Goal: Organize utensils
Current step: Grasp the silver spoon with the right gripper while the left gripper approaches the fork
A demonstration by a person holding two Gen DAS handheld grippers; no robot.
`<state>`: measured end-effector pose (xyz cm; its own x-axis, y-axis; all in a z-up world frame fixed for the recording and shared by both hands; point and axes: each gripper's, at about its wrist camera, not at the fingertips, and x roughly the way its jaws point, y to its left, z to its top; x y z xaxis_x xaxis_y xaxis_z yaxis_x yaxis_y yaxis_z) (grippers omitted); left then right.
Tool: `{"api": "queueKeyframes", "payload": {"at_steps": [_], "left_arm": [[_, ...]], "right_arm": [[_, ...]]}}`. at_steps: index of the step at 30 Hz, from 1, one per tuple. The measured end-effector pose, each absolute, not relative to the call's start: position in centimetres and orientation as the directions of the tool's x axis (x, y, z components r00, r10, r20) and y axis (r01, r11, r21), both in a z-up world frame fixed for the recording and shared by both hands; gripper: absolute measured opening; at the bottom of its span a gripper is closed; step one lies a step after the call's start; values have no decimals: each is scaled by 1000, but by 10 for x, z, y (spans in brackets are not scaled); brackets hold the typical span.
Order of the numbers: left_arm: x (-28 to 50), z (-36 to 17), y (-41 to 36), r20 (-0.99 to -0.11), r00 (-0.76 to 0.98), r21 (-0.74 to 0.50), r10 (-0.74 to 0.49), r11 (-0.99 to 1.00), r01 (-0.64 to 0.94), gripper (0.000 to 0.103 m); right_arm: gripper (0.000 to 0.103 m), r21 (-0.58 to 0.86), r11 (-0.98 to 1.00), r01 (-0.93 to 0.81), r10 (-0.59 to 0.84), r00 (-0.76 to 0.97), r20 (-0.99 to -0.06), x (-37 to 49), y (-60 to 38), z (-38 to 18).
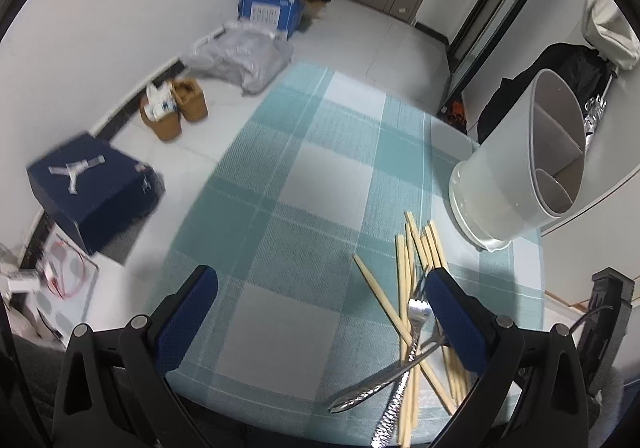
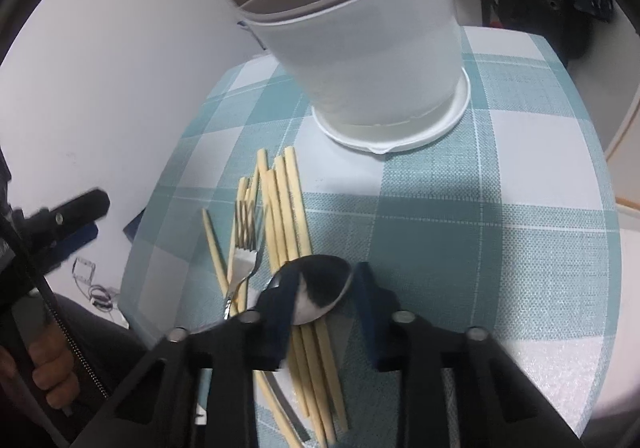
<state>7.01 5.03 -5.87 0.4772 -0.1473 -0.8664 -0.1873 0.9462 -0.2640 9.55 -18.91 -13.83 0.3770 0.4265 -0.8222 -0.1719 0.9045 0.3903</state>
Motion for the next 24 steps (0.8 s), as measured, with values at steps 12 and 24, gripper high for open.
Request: {"api": "queueKeyframes", "payload": {"at_steps": [12, 24], "left_arm": [[73, -73, 51, -904, 396, -275, -162, 929, -246, 102], [71, -78, 28, -913, 382, -205, -141, 970, -133, 102]], "right_arm": [[3, 465, 871, -156, 486, 410, -772, 95, -211, -126], [1, 441, 878, -188, 468, 538, -702, 87, -230, -83]]}}
